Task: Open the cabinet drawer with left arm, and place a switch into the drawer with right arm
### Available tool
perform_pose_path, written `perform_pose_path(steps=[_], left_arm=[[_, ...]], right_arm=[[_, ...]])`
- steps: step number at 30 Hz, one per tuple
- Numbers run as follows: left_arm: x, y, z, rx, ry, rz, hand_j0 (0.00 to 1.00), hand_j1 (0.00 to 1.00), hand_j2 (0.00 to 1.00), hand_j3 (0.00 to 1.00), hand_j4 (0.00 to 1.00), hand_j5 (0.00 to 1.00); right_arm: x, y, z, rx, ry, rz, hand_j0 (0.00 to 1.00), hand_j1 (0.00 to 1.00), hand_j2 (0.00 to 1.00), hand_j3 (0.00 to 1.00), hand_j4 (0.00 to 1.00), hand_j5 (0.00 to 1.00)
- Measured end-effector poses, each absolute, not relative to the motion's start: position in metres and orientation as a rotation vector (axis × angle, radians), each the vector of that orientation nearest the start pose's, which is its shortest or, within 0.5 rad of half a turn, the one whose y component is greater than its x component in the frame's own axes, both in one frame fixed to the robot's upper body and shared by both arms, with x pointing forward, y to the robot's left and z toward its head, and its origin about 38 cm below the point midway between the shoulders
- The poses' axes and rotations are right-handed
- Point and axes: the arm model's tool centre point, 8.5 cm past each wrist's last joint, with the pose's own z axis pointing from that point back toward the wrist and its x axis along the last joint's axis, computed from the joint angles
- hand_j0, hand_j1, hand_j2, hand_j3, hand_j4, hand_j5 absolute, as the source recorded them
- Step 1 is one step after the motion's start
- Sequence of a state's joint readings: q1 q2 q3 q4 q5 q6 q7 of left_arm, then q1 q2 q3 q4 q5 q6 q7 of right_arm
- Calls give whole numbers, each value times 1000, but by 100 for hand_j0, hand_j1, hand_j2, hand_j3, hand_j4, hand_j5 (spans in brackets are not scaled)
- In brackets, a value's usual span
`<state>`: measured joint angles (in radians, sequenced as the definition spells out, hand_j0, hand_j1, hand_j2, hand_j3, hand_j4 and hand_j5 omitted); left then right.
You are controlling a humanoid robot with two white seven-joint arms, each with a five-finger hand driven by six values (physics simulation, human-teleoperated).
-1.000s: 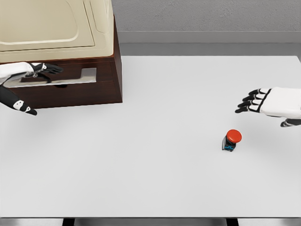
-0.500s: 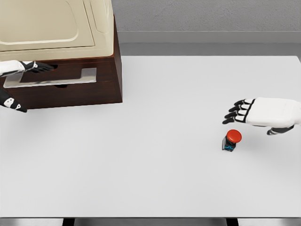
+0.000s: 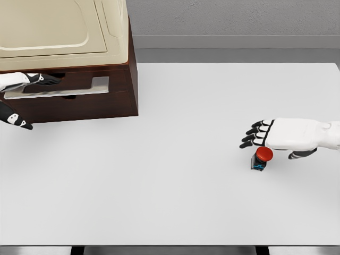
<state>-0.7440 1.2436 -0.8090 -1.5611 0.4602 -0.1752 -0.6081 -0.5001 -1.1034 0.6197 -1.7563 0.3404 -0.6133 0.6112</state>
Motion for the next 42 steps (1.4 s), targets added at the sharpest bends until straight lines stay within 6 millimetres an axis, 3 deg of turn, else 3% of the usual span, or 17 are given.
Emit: perform_pose_path(steps=[20,28,42], left_arm=[[375,398,276,134,-1146,-1622,100,100,100,100,100,100],[359,400,273,70,-1123,-1671,100,100,100,100,100,100],[341,403,286,20,-1185,-1688,100,100,100,100,100,100]], right_arm=[[352,-323,216,374,1591,-3225,100,100,100,100,100,100],[351,-323,214,372,1582,-3231,100,100,100,100,100,100],[350,-323,210,352,1575,-3239,100,100,100,100,100,100]])
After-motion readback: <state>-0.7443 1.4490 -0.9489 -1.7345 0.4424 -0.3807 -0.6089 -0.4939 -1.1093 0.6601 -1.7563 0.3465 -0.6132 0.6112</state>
